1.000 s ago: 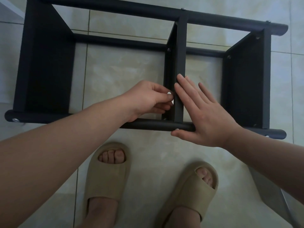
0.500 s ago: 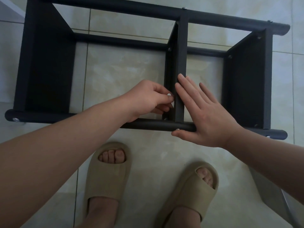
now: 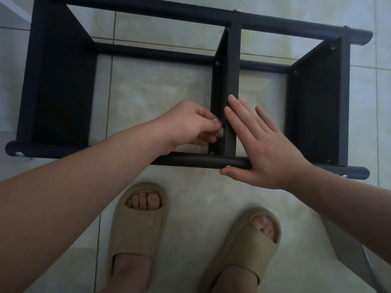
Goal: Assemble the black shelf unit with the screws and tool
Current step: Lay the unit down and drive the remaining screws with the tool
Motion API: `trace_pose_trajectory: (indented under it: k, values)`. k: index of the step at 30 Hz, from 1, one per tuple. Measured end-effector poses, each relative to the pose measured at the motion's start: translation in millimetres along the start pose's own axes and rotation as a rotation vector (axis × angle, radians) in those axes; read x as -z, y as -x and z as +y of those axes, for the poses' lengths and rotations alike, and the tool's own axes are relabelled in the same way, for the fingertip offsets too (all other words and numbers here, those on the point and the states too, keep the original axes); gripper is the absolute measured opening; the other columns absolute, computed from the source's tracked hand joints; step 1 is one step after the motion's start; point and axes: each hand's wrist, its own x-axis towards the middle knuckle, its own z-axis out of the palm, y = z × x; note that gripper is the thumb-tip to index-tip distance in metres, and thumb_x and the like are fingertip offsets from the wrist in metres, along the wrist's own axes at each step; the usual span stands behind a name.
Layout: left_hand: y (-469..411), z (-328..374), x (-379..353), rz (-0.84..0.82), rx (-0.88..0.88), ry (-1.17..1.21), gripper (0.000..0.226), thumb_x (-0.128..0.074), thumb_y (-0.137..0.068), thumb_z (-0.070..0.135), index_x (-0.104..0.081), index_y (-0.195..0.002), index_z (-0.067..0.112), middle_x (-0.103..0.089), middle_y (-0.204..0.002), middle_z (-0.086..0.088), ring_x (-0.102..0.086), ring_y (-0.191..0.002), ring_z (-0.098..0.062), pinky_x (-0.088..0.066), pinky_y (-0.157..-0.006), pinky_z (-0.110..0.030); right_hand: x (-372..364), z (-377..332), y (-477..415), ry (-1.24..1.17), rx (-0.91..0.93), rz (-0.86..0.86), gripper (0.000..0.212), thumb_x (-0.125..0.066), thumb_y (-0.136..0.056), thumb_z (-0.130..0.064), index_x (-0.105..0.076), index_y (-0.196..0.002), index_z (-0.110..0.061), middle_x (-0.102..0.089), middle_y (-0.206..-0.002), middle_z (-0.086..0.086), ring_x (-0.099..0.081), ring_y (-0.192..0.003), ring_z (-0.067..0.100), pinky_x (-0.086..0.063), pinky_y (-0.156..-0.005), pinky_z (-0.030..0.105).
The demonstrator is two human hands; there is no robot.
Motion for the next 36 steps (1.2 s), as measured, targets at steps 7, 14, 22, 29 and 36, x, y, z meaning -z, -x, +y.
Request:
trace_pose_trajectory:
  k: [7,14,22,29,36]
  values:
    - [-3.1,-1.7,0.0,-0.024,0.049,-0.001,0.007,-0.067,-0.096,0.017,-0.070,-0.089,0.015,-0.076,-0.076,0.000,-0.074,-0.075,-0.011,-0.059,-0.071,-0.026,-0.2,-0.4,-0.1,-0.002,0.000,0.007,0.106,-0.040,-0.090,-0.078,-0.011,-0.161,-0.005,0.002,-0.170,0.009,0.002,-0.157,0.024,-0.018,-0.124,0.056]
    - [-3.8,-2.4,-0.2,-0.057,0.096,0.082,0.007,-0.065,-0.096,0.015,-0.066,-0.092,0.010,-0.075,-0.073,-0.002,-0.073,-0.071,-0.012,-0.059,-0.066,-0.025,0.0,-0.9,0.0,-0.005,0.003,0.014,0.105,-0.041,-0.090,-0.077,-0.012,-0.161,-0.004,0.000,-0.170,0.010,0.000,-0.157,0.025,-0.018,-0.124,0.056]
    - [-3.5,1.0,1.0,-0.087,0.063,-0.054,0.015,-0.058,-0.101,0.016,-0.066,-0.089,0.011,-0.074,-0.072,0.002,-0.070,-0.071,-0.009,-0.058,-0.073,-0.025,-0.5,-1.1,-0.2,-0.006,-0.001,0.008,0.106,-0.041,-0.090,-0.078,-0.011,-0.161,-0.005,0.001,-0.170,0.010,0.001,-0.157,0.025,-0.018,-0.124,0.056]
    - [0.5,-0.3,5.8,-0.108,0.034,-0.166,0.019,-0.056,-0.102,0.013,-0.067,-0.086,0.013,-0.075,-0.076,0.001,-0.069,-0.074,-0.011,-0.059,-0.082,-0.028,0.2,-0.5,0.1,0.005,-0.004,-0.001,0.106,-0.040,-0.090,-0.078,-0.009,-0.161,-0.006,0.003,-0.170,0.009,0.003,-0.157,0.024,-0.017,-0.124,0.055]
    - [3.5,-2.2,8.6,-0.135,-0.008,-0.278,0.020,-0.056,-0.101,0.009,-0.066,-0.084,0.013,-0.075,-0.076,0.001,-0.071,-0.080,-0.016,-0.059,-0.090,-0.036,0.0,-0.9,0.0,-0.003,-0.002,0.008,0.105,-0.042,-0.090,-0.077,-0.011,-0.161,-0.005,0.001,-0.170,0.010,0.001,-0.157,0.025,-0.017,-0.124,0.056]
